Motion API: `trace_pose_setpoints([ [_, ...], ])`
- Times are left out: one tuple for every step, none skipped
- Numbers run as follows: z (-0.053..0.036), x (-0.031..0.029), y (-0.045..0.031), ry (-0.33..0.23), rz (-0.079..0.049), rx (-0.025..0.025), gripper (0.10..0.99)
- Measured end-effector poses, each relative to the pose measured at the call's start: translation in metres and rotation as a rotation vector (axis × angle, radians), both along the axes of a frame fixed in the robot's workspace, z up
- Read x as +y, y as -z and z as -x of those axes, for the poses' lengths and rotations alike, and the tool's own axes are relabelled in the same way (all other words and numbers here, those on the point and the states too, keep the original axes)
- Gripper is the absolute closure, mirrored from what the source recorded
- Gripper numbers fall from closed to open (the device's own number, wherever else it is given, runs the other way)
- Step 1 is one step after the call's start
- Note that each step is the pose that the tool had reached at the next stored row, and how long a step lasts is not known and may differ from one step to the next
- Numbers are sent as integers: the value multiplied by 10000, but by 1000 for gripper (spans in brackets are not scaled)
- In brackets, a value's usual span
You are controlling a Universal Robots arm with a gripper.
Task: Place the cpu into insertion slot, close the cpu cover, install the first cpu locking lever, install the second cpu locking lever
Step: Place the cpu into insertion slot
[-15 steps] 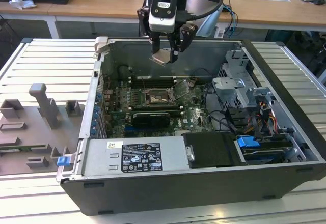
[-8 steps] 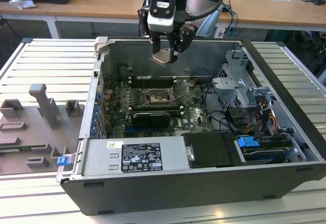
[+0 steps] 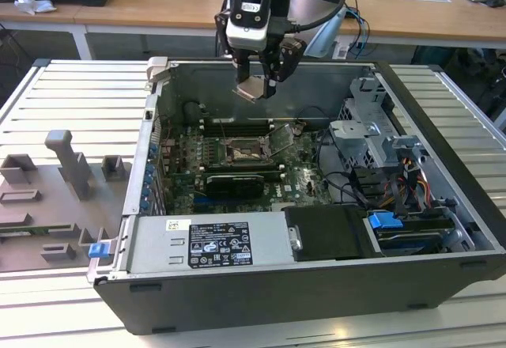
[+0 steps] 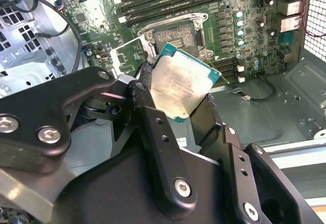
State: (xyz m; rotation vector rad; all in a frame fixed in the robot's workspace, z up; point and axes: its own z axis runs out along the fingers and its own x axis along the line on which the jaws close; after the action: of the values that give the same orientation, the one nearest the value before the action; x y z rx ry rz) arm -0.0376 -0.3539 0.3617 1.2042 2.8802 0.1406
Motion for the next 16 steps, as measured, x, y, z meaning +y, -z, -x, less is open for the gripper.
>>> trace_pose_setpoints([
  [0,0,0,38,-1,0,545],
  [0,0,0,69,0,0,545],
  [0,0,0,121,1,0,545],
  [0,0,0,156,0,0,545],
  [0,0,1,185,0,0,545],
  [0,0,1,221,0,0,545],
  [0,0,1,253,0,0,545],
  [0,0,1,289,0,0,545],
  [0,0,1,322,0,0,545],
  [0,0,1,374,0,0,545],
  [0,0,1,404,0,0,545],
  [0,0,1,438,0,0,545],
  [0,0,1,475,0,0,545],
  [0,0,1,505,0,0,545],
  [0,0,1,555,0,0,545],
  [0,0,1,602,0,0,545],
])
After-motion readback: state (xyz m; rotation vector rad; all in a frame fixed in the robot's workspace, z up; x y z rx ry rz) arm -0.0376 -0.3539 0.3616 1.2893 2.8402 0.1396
